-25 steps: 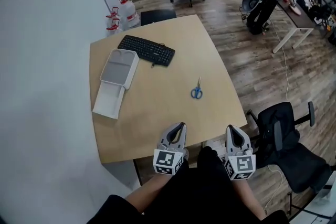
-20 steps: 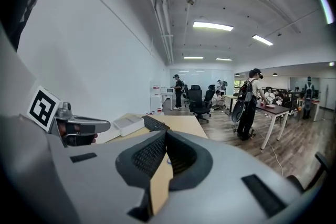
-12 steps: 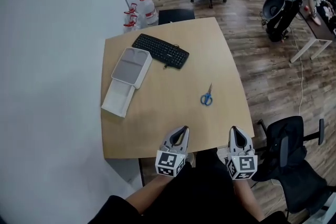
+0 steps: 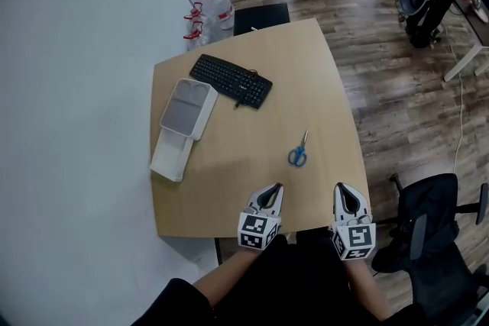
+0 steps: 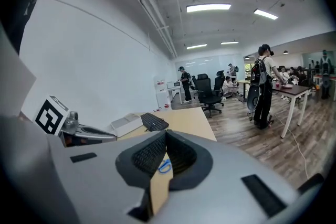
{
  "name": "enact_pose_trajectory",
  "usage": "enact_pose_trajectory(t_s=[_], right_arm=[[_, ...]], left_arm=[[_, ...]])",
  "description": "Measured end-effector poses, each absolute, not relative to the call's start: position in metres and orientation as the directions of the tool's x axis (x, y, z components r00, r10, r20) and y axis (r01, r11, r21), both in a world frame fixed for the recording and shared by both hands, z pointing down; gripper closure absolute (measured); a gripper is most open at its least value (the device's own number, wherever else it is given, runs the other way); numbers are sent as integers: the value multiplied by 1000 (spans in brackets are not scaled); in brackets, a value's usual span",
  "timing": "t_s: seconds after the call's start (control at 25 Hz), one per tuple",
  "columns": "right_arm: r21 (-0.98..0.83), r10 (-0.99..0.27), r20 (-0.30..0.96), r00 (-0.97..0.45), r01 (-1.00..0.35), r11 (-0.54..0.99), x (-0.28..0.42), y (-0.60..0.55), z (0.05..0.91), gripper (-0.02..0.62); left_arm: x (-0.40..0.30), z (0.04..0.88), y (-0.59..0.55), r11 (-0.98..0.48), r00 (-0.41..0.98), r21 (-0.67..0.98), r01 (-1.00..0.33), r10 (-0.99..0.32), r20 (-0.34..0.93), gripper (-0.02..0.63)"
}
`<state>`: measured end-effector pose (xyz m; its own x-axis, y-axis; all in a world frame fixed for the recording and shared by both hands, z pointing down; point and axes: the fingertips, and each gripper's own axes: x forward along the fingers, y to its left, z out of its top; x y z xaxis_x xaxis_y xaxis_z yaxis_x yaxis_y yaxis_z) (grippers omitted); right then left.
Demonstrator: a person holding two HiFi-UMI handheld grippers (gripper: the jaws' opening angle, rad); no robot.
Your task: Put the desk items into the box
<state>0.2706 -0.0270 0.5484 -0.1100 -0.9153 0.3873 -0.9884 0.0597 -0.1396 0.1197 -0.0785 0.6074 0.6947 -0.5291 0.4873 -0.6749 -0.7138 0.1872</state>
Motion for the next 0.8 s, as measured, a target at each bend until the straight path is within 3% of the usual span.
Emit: enact_pose_trajectory(t_s=[0.36,0.48,0.8], right_arm=[[-196,-893,414,-175,-975,101,325,-69,572,535],[-213,-883,425,-201,-970,118,337,-80,581,535],[-236,-855,464,-232,-963,134,367,-96,609,535]], left_arm=[[176,679,-121,-673,622,211,-709,-455,638,580],[188,708,-130,-676,595,209,-707,-407,693,515],[195,781,-154,-650,482,159,-743,-355,801,499]])
